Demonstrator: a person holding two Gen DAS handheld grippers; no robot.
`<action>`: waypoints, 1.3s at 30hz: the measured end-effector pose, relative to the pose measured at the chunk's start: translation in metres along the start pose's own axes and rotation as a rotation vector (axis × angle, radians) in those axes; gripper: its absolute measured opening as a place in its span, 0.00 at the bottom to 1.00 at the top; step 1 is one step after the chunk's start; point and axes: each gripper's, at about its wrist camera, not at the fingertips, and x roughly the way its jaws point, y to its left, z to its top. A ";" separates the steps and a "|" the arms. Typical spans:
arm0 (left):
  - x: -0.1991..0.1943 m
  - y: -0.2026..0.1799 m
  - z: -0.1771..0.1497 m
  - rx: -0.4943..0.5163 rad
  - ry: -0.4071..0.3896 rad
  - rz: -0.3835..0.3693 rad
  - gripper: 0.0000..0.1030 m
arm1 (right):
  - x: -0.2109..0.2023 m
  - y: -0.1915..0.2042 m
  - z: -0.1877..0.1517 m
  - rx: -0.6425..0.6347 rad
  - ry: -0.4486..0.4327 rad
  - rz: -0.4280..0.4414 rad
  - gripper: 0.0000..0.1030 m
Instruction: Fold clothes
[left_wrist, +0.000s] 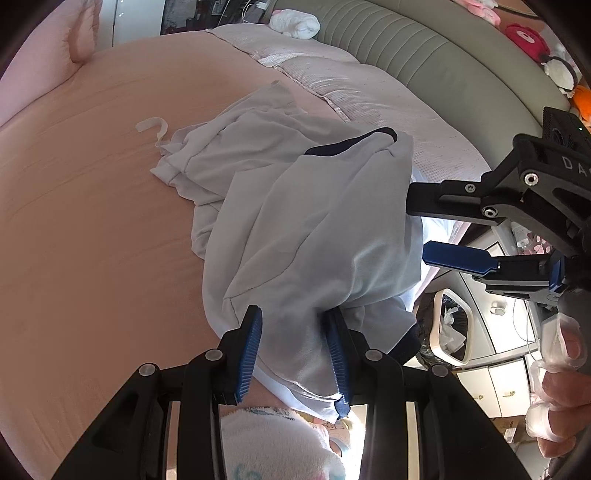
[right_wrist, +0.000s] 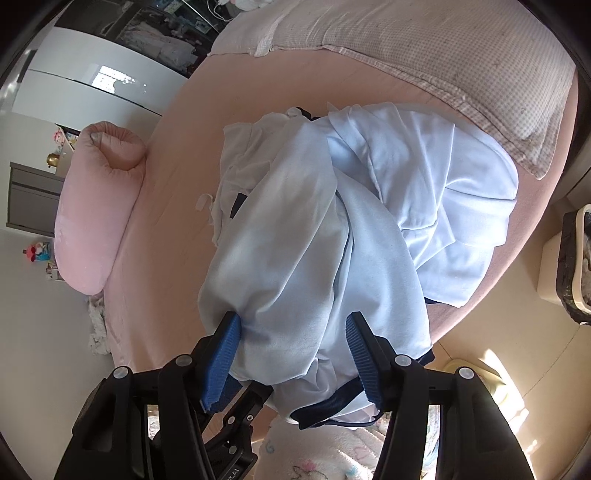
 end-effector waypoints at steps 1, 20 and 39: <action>0.002 0.002 0.000 -0.003 0.008 0.006 0.32 | -0.001 0.003 -0.001 -0.005 -0.001 0.008 0.57; -0.001 0.050 -0.010 -0.106 0.071 -0.026 0.06 | 0.046 0.020 -0.002 0.032 0.082 0.018 0.19; -0.049 0.088 0.028 -0.243 0.065 -0.238 0.47 | 0.059 0.056 -0.030 -0.103 0.117 0.030 0.08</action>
